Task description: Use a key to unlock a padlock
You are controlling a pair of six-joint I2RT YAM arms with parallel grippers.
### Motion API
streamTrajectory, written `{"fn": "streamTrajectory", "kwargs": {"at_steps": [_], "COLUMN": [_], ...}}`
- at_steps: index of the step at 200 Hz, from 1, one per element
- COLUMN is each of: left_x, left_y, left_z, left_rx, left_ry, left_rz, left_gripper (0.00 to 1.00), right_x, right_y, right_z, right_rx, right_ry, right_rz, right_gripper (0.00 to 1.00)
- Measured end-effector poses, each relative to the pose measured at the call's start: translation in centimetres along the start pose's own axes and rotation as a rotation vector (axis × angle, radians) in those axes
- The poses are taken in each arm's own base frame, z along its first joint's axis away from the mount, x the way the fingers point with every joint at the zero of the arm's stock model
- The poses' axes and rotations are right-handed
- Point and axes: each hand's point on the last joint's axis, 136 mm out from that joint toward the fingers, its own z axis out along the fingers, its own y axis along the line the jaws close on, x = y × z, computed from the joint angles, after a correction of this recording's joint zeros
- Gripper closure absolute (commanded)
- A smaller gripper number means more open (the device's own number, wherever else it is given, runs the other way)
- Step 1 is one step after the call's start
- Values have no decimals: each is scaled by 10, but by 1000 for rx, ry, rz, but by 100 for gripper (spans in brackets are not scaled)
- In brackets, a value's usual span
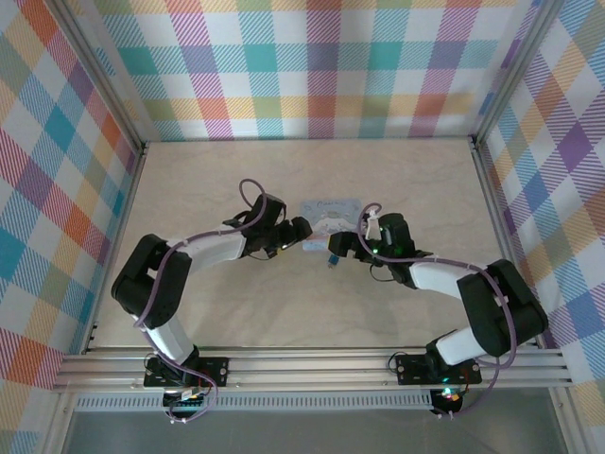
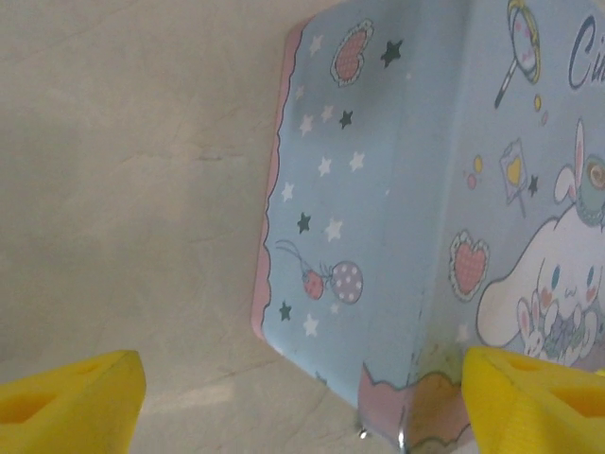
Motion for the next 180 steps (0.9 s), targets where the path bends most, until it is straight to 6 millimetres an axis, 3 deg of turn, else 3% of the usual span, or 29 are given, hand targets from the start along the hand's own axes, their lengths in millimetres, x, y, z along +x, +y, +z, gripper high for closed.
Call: {"fn": "streamTrajectory", "kwargs": {"at_steps": [55,129,162,180], "left_x": [24,32,27,17], "left_y": [24,41,29,9], "left_z": [-24,-48,-63,-71], "left_rx": [5,-67,-36,10], "left_ry": [-2,-12,-29,-47], "left_rz": [-42,-54,-34,-14], "left_gripper": [14,13,13,14], "right_x": [-8,1,7,16], "right_y": [0,7,16,17], "right_z": [11,12,2,1], "right_rx": [-8,-55,-97,-109], "right_ry": [3,56,59,79], "right_rz": [-124,-202,-222,-220], "right_gripper": [0,0,1,2]}}
